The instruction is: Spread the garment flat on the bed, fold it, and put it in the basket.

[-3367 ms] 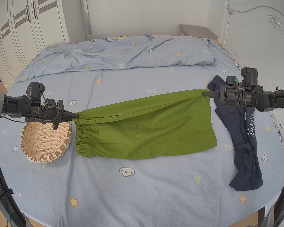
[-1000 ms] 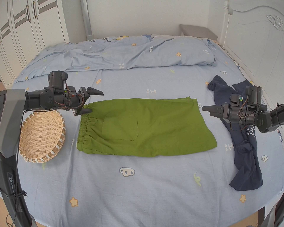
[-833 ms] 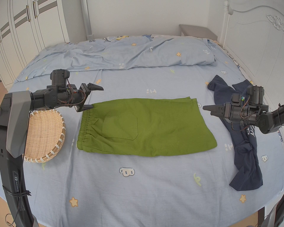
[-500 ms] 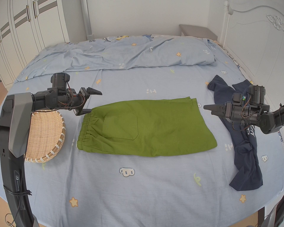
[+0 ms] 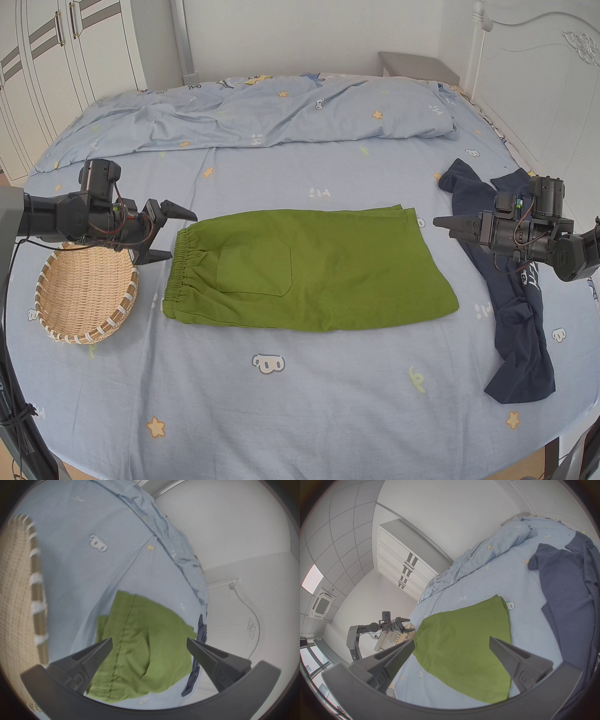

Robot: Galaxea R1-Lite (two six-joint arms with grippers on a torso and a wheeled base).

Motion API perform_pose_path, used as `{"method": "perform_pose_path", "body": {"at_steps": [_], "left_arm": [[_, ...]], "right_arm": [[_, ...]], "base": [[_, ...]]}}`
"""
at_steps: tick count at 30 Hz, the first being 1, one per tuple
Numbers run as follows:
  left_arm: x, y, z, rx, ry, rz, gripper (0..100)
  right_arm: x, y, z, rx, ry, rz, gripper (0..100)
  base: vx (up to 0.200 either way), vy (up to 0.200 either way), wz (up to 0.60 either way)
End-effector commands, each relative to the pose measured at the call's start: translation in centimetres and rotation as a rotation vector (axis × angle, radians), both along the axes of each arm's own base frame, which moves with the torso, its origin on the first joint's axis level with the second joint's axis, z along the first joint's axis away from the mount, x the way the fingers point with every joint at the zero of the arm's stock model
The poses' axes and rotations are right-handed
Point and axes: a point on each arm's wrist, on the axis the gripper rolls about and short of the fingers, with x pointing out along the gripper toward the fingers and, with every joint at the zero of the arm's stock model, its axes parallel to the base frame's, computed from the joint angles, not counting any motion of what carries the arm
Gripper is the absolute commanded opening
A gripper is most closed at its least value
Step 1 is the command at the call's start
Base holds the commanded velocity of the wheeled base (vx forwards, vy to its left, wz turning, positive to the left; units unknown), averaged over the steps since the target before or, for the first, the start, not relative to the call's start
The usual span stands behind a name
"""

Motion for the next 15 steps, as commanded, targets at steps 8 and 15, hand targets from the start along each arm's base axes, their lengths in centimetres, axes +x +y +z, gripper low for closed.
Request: {"method": "perform_pose_path", "body": {"at_steps": [8,15], "left_arm": [[-6.8,0.5,-4.9,0.061,-0.064,-0.022,100],[-6.0,0.1,-6.0,0.07,-0.107,-0.034,100]], "right_arm": [[-0.7,0.4,-0.1,-0.005,0.004,0.015,100],[-1.0,0.3,0.3,0.001,-0.012,0.022,100]], "base": [[0.0,0.0,0.0],[0.0,0.0,0.0]]}}
